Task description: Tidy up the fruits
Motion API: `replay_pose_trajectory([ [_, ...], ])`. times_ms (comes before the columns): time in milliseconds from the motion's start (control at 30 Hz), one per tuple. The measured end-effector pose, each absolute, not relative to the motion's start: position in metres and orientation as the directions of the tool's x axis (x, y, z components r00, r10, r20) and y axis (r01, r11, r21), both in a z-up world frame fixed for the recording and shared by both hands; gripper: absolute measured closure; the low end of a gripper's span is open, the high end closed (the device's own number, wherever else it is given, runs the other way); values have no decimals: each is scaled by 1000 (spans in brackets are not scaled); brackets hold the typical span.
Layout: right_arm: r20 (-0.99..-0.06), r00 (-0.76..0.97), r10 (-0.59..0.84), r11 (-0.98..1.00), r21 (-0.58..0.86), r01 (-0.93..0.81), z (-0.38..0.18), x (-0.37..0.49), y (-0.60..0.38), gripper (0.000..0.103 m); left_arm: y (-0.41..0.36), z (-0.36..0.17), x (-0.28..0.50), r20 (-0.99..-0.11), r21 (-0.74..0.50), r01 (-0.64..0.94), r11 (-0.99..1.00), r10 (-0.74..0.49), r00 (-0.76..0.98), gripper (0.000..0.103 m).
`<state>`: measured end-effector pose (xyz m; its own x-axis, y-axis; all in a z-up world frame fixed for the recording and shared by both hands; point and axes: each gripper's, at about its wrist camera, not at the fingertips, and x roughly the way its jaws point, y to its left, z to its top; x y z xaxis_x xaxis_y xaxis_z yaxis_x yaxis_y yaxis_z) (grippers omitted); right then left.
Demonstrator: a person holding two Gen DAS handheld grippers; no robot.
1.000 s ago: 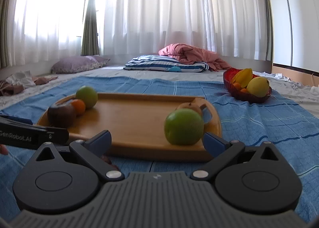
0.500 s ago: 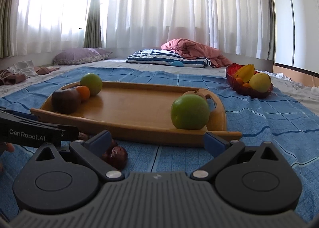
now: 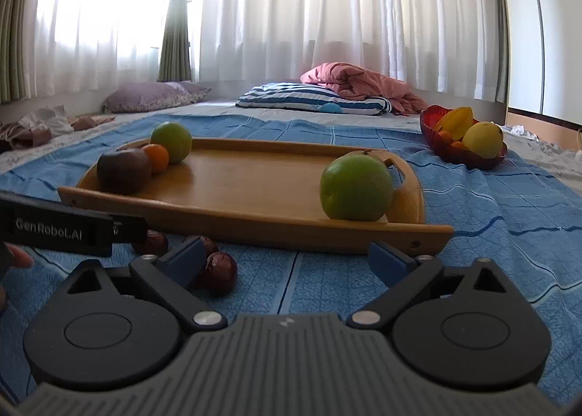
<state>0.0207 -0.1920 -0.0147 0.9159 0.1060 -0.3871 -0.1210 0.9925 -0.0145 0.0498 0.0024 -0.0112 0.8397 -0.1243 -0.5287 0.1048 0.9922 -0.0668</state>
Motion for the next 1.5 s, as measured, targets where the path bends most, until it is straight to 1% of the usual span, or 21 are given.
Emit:
replay_pose_trajectory([
  [100,-388,915,112,990,-32,-135,-16,20,-189,6,2,-11,51,-532,-70,103,992,-125,837,0],
  [267,-411,902,131,987,-34,-158,-17,21,-188,13,-5,-9,51,-538,-62,131,989,-144,831,0],
  [333,-416,899,135,986,-34,-164,-18,22,-187,15,-10,-10,52,-549,-51,145,988,-149,822,1],
  [433,-425,894,140,985,-29,-169,-18,22,-187,19,-19,-13,52,-556,-16,164,986,-145,819,6],
  [800,-433,887,160,983,-13,-184,-20,24,-189,23,-23,-16,54,-565,-27,162,986,-149,812,10],
  [1133,-431,887,166,979,-34,-200,-21,23,-185,35,-21,-18,55,-565,-30,160,987,-148,812,11],
  [1233,-429,886,173,978,-32,-207,-21,22,-185,39,-22,-18,54,-563,-24,160,987,-146,813,17],
  [1300,-428,886,180,977,-26,-211,-21,21,-185,41,-22,-17,52,-559,-18,159,987,-142,817,29],
  [1367,-426,885,189,976,-14,-215,-21,21,-186,45,-24,-15,50,-555,-18,164,986,-146,819,37],
  [1500,-425,882,204,975,3,-223,-20,20,-187,48,-27,-12,49,-555,-30,175,984,-162,816,50],
])
